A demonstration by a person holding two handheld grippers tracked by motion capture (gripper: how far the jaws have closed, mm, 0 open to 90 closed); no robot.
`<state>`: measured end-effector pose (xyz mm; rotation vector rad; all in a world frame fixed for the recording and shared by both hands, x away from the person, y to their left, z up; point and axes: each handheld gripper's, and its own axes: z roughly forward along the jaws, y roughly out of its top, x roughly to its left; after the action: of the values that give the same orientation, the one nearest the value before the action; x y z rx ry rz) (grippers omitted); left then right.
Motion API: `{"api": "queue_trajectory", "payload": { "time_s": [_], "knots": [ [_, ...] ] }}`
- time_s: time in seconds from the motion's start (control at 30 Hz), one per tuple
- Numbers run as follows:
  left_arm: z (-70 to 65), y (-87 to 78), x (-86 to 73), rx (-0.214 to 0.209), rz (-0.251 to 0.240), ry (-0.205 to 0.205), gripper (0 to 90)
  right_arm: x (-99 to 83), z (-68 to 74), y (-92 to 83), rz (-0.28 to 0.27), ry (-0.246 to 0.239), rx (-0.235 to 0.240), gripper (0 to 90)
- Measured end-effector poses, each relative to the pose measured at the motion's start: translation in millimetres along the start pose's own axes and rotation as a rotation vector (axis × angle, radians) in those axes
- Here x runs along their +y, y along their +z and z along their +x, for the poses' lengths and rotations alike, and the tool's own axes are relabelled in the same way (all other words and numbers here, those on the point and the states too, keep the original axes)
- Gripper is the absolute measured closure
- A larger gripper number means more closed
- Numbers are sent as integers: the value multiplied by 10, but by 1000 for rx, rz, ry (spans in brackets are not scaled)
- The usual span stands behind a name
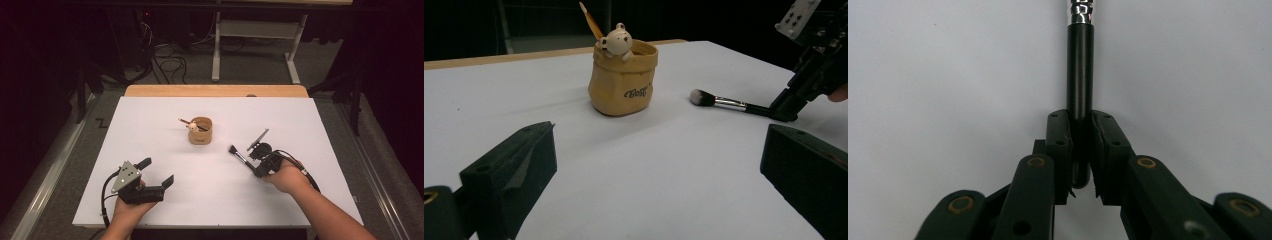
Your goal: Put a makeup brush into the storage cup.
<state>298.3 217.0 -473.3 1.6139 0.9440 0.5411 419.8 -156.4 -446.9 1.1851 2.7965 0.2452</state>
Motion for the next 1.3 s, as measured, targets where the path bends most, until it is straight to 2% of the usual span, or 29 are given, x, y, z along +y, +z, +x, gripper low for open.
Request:
{"api": "queue_trajectory", "payload": {
  "time_s": [0.13, 0.27, 0.3, 0.53, 0.7, 0.87, 1.03, 1.3],
  "knots": [
    [-3, 1, 1, 0, -4, -3, 25, -4, -5, -17, -1, -4, 10, 809],
    [2, 2, -1, 0, 0, -1, 25, -12, -4, -70, -27, 11, 6, 808],
    [1, 2, -1, 0, 0, 0, 25, -16, -16, -83, -31, 3, 8, 809],
    [-5, 3, 1, 0, 1, 2, 25, -70, -21, -167, -82, -8, -33, 808],
    [-7, 3, 1, 1, 0, 1, 26, -129, -33, -201, -111, 12, -50, 808],
    [-8, 5, 0, 0, 0, 0, 25, -222, -97, -227, -148, 62, -59, 808],
    [-10, 8, -1, 1, 0, -1, 25, -303, -105, -236, -208, 89, -63, 808],
    [-6, 11, -4, 3, 3, -2, 26, -443, -121, -230, -324, 115, -35, 807]
  ]
}}
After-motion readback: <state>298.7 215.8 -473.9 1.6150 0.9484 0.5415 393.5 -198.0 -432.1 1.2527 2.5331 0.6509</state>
